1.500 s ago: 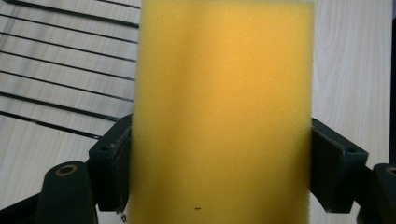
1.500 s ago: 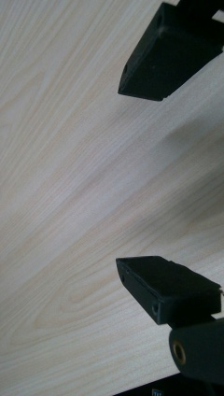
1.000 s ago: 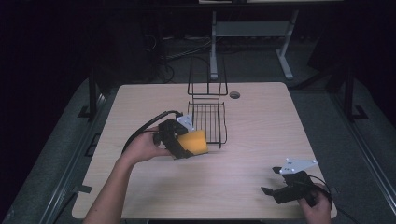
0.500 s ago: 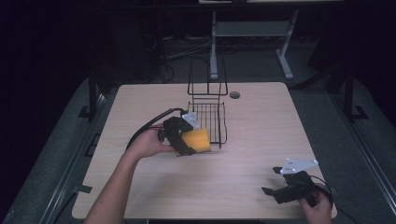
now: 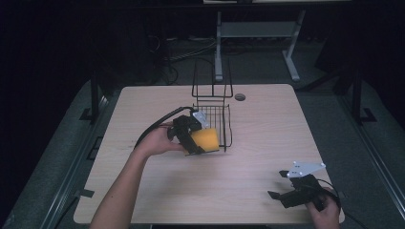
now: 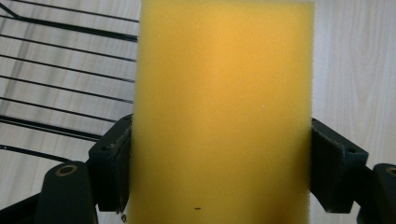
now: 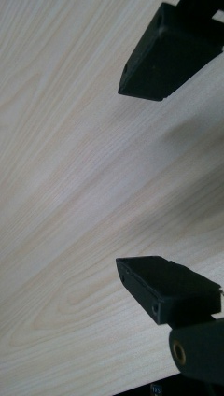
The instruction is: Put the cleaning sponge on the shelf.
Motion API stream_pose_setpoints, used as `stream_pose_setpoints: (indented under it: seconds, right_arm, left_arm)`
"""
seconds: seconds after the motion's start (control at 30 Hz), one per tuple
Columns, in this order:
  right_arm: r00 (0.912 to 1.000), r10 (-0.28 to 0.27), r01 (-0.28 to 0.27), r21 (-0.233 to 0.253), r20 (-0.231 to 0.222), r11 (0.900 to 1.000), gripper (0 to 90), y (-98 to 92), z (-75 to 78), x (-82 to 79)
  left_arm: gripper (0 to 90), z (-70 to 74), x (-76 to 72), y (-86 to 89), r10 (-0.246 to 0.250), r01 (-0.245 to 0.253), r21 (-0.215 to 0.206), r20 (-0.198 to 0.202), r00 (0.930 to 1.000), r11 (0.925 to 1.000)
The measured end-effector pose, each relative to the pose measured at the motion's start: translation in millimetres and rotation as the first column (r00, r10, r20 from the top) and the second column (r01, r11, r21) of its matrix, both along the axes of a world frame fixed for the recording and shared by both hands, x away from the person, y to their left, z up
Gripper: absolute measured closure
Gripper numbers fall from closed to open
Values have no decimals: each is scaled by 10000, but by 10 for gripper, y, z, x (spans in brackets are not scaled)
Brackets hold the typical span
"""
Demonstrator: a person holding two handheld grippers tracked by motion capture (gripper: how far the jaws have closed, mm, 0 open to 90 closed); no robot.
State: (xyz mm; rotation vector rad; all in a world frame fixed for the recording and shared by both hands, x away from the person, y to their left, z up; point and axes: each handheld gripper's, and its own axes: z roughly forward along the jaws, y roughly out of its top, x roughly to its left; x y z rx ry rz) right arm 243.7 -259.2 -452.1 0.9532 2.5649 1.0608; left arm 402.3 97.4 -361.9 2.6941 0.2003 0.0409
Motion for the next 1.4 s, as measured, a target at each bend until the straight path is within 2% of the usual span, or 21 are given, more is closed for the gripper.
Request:
stream_pose_setpoints:
  seconds: [0.13,0.23,0.33,0.43,0.53,0.77,0.9,1.07,1.27,1.37,1.4]
  right_arm:
    - [9999,42,-43,-78,-101,10000,137,3,-13,7]
    - [9999,73,-74,-90,-91,9999,137,7,-15,6]
    - [10000,60,-60,-55,-54,10000,137,-1,-11,4]
    - [9999,36,-37,-12,-94,10000,137,-10,-11,12]
    - [9999,27,-26,41,-117,10000,137,-10,-7,10]
    - [10000,18,-18,67,-68,10000,137,-23,4,4]
    - [10000,28,-27,119,-95,9999,137,-19,8,0]
    - [10000,35,-34,113,-93,9999,137,-26,10,3]
    - [10000,-10,12,140,-98,9999,137,-66,6,11]
    - [10000,-37,38,146,-85,9999,137,-76,5,14]
    - [10000,-37,38,146,-85,9999,137,-76,5,14]
  left_arm:
    - [217,-17,71,-72,-24,26,310,-46,10000,9995]
    - [217,-21,109,-87,-48,50,165,-98,9999,9999]
    - [216,-31,151,-120,-20,25,367,-131,9999,9993]
    - [216,-28,189,-176,-8,14,394,-150,9999,9992]
    - [216,-37,219,-198,-171,176,321,-158,9997,9993]
    - [216,-119,291,-243,-104,109,283,-202,9997,9995]
    - [216,-118,327,-296,-167,182,657,-238,9996,9977]
    - [216,-152,410,-343,-152,171,532,-362,9992,9984]
    - [216,-183,496,-348,-80,93,391,-326,9994,9992]
    - [216,-181,545,-401,-89,113,684,-353,9993,9976]
    - [216,-188,559,-410,-116,140,641,-365,9993,9978]
